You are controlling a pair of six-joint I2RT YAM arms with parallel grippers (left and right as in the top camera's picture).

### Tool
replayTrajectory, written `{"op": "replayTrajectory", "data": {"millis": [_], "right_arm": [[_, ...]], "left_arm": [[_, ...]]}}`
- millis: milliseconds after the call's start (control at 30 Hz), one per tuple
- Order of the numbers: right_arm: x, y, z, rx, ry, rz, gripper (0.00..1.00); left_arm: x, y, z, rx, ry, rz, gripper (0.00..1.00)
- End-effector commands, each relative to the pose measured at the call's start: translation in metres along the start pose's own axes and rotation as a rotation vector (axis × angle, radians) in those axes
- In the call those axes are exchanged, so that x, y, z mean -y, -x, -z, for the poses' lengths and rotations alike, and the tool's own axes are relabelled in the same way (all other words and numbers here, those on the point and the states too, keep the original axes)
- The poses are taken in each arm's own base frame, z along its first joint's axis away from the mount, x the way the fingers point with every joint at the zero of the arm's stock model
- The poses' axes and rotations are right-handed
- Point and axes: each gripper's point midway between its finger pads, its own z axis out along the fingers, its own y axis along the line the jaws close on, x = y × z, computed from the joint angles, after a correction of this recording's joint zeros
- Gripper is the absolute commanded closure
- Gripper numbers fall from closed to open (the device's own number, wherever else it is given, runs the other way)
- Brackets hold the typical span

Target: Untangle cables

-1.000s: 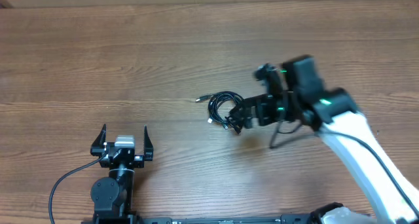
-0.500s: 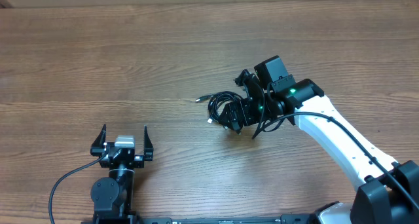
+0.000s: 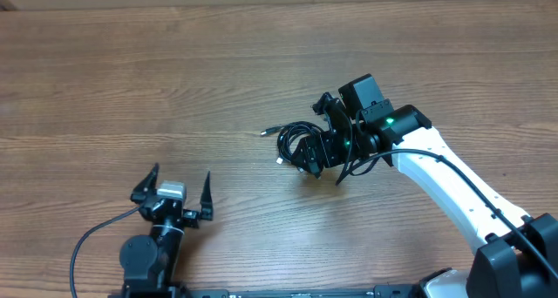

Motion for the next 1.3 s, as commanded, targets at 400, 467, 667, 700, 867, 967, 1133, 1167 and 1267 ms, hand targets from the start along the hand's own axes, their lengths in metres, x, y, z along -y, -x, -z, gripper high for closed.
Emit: {"op": "replayTrajectory", "data": {"millis": [400,467,667,700,867,967,1133,1167,1267], "right_arm": [[0.003,0.021,0.028,0.069,-0.047,-0.024,0.0],[0.01,0.026,0.041,0.076,-0.078,-0.051,0.0],[0.042,0.047,0.086,0.155,-0.134,-0.154,0.0],[0.046,0.048,0.091,0.164,-0.129,-0.171,0.0],[0.052,0.048,0.101,0.177,-0.061,-0.202,0.0],[0.052,0.048,0.101,0.177,-0.062,-0.203,0.0],[0.053,0.048,0.101,0.179,-0.065,-0.202,0.0],[0.053,0.049,0.101,0.181,-0.064,-0.201,0.0],[0.053,0.049,0.101,0.181,-0.064,-0.2,0.0]], "left_arm": [[0.115,0.133,-0.018,-0.443,-0.905,0.469,0.0],[0.119,0.131,-0.035,-0.503,-0.983,0.54,0.0],[0.129,0.107,-0.067,-0.601,-1.213,0.722,0.0],[0.13,0.1,-0.071,-0.623,-1.215,0.744,0.0],[0.135,0.068,-0.088,-0.714,-1.128,0.752,0.0],[0.134,0.063,-0.094,-0.717,-1.084,0.723,0.0],[0.128,0.051,-0.103,-0.74,-0.994,0.693,0.0],[0.124,0.038,-0.11,-0.763,-0.913,0.663,0.0],[0.099,0.011,-0.131,-0.855,-0.613,0.692,0.0]]}}
